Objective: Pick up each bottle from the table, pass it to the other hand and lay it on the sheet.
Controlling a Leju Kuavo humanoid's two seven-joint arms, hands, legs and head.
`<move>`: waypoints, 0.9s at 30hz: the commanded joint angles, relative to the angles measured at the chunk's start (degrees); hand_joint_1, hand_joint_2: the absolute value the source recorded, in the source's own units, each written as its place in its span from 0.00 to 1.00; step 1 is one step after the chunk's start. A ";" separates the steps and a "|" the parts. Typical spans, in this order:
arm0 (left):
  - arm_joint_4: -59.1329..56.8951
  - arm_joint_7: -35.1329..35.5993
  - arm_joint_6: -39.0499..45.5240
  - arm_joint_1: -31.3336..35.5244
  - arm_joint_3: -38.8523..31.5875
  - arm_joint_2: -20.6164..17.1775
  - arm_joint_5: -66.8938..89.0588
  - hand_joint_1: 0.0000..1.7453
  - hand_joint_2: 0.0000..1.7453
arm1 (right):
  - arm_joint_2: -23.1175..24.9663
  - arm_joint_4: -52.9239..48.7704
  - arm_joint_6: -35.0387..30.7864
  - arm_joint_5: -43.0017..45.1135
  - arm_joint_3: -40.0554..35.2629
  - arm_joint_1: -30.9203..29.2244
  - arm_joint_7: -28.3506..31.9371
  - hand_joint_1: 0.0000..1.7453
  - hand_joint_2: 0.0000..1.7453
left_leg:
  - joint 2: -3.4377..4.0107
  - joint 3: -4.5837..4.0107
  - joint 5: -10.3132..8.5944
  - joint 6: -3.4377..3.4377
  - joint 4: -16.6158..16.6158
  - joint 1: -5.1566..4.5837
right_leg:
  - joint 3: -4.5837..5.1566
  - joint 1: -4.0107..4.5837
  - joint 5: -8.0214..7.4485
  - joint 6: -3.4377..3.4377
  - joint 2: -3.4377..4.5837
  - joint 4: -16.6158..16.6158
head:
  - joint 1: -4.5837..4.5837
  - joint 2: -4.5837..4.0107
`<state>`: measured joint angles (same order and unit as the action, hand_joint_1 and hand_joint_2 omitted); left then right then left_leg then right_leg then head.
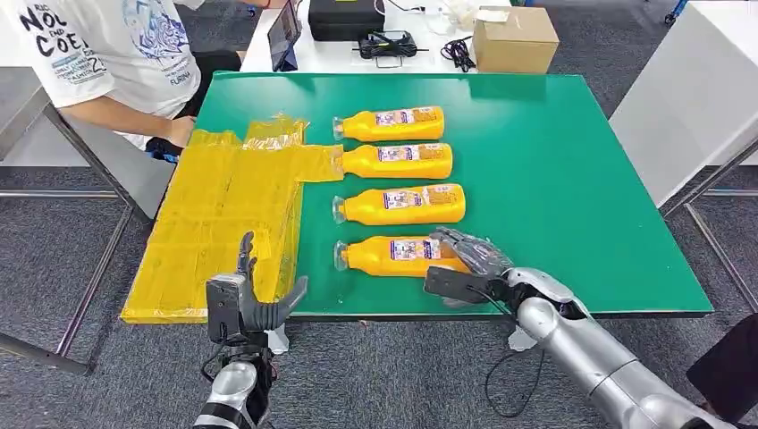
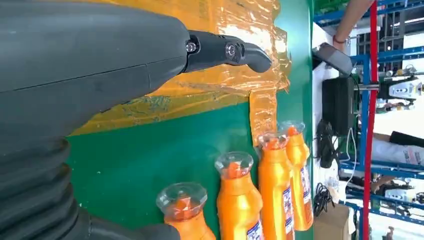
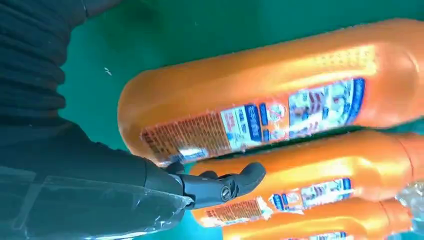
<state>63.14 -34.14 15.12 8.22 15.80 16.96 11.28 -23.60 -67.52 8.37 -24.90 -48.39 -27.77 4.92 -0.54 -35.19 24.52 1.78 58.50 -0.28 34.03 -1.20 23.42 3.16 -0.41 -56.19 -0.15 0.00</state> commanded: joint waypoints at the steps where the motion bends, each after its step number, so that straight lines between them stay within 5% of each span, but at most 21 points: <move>1: -3.04 0.31 -1.18 1.02 1.07 -0.85 0.31 0.00 1.00 | 0.99 -0.62 2.35 2.43 4.94 -0.38 2.37 0.00 1.00 | 0.10 0.19 0.07 -0.10 -0.04 0.04 | -0.16 0.05 0.04 -0.13 0.09 0.05 | 0.00 0.00; 14: -4.02 0.42 -2.30 0.97 2.36 -0.87 0.14 0.00 1.00 | 2.23 3.56 3.29 1.25 4.57 -0.40 1.71 0.00 1.00 | 0.17 0.31 0.11 -0.11 -0.07 0.05 | -0.27 0.07 0.05 -0.16 0.14 0.08 | 0.02 0.00; 27: -3.54 1.44 -2.47 0.95 2.96 -1.11 0.22 0.00 1.00 | 9.21 17.67 -1.27 -5.85 3.49 -4.74 -0.87 0.00 1.00 | 0.16 0.10 0.03 -0.05 -0.05 0.02 | -0.06 0.02 -0.02 -0.07 0.15 0.03 | 0.02 0.00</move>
<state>62.18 -33.46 12.50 8.12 17.53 16.98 11.45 -19.30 -61.50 9.88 -27.52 -43.34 -27.14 5.40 -0.54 -35.19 24.52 1.77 58.50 -0.27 34.03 -1.20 23.42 3.16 -0.41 -56.20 -0.13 0.00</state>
